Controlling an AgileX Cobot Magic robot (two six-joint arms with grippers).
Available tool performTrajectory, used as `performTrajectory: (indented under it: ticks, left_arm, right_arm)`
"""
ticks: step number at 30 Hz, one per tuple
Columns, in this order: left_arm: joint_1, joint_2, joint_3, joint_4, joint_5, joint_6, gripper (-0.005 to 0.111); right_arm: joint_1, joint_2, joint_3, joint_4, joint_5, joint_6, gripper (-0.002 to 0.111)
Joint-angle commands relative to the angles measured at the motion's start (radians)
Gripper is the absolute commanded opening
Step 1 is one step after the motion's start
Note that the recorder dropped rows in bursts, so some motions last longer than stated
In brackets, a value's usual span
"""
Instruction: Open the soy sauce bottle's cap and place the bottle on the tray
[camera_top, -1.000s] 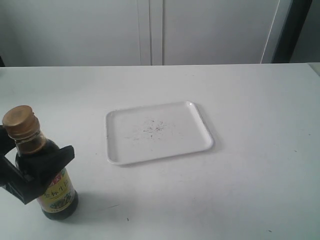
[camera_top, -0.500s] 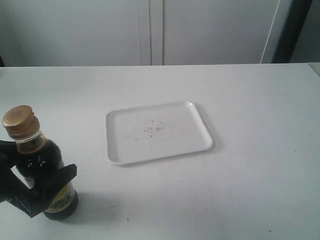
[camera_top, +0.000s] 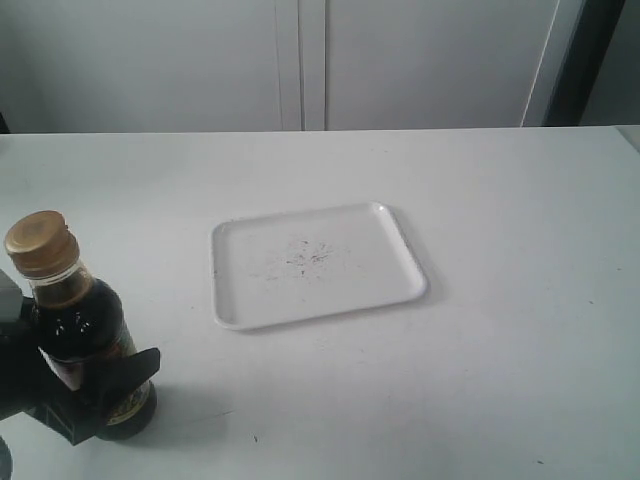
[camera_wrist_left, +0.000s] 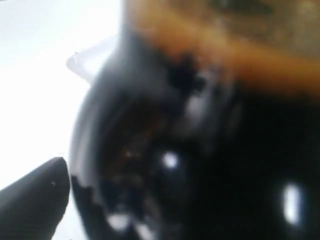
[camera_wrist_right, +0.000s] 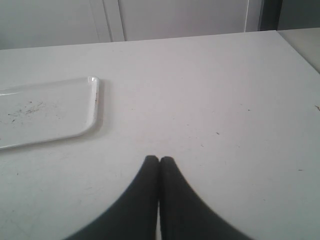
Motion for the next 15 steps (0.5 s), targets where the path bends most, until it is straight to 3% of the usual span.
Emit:
performTrajectory:
  ticks: [1,8,9,15]
  left_arm:
    - [0.0,0.025,0.0,0.007,-0.006,0.013,0.083]
    - [0.0,0.027,0.0,0.092,-0.006,0.055,0.006]
    - [0.0,0.027,0.0,0.097,-0.006,0.07,0.0]
    - [0.0,0.027,0.0,0.104,-0.006,0.11,0.0]
  right_arm:
    - [-0.007,-0.006,0.005,0.002,-0.006,0.0,0.0]
    - [-0.007,-0.006,0.005,0.002,-0.006,0.0,0.0]
    - [-0.007,-0.006,0.005,0.002,-0.006,0.0,0.0]
    - [-0.007,-0.006,0.005,-0.032,-0.006,-0.009,0.0]
